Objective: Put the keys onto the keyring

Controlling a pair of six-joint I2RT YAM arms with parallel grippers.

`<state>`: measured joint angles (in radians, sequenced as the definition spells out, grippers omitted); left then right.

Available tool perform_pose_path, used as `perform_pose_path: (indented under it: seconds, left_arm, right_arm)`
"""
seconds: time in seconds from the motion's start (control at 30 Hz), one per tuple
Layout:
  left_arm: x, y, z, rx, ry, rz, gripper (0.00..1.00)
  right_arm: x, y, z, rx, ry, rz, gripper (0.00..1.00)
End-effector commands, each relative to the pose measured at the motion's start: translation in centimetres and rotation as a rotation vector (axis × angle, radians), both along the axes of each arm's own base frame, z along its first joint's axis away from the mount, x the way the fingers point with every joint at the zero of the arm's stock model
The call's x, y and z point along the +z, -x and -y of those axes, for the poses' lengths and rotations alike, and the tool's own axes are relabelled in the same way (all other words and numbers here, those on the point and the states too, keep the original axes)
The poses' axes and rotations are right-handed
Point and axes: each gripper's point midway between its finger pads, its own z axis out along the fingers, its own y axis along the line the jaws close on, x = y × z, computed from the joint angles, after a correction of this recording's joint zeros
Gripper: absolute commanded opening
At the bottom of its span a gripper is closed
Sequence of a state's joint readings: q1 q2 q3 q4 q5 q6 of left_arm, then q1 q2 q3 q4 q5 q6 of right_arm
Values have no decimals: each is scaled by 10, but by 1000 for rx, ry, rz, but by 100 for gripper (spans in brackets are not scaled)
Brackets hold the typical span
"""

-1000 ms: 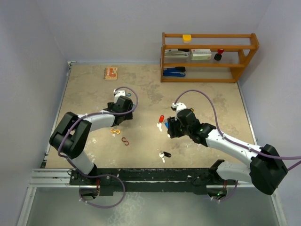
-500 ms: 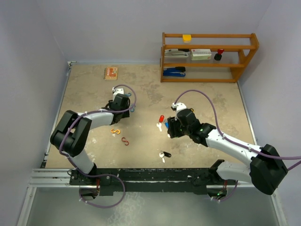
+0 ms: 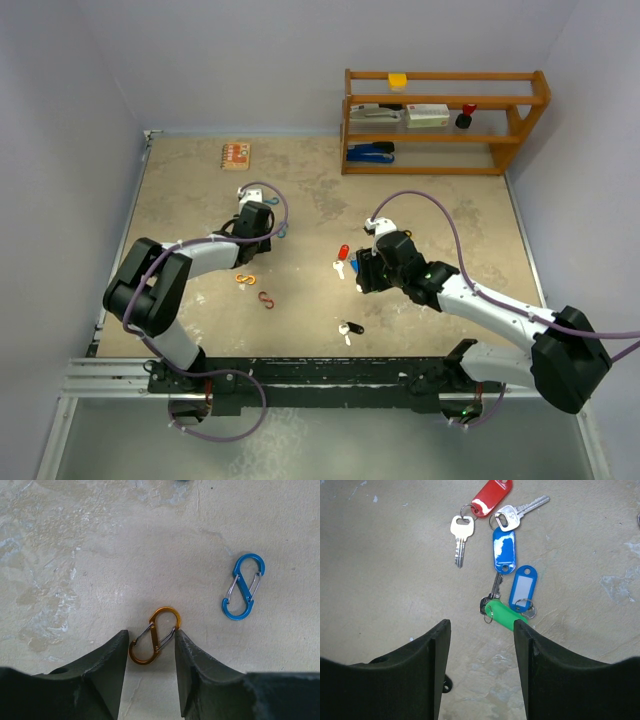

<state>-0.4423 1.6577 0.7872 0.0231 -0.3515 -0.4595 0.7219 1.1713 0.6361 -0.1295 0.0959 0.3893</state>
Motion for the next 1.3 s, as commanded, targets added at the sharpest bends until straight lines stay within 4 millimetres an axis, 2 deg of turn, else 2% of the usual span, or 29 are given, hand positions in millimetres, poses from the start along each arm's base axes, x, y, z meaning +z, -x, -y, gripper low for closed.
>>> perform_pose_path:
  seconds: [0.0,0.33,0.4,0.5,0.53,0.83,1.0,1.27]
  left_arm:
    - [-15,15,2,-27,23,-68,37]
    - [-20,16,2,-29,19,-77,30]
    - [-21,16,3,-31,20,-81,23]
    - [-22,17,2,-30,18,-87,1]
    - [-22,17,3,-31,17,-89,0]
    - [-14,16,4,-36,25,-73,0]
    - [9,13,10,-52,72,-26,0]
    - [71,18,24,-93,195,90,0]
  right_arm:
    - [16,-10,-5,-9,-13,50,57]
    - [15,-11,-5,-10,-10,47,57]
    - [15,-11,-5,-12,-9,48,57]
    - [16,-11,-5,-10,-10,47,57]
    - [15,-11,-5,-11,-9,47,57]
    - [14,-11,-7,-3,-8,41,57]
    - [6,-11,-6,0,17,18,57]
    - [-8,-12,-6,-10,54,-28,52]
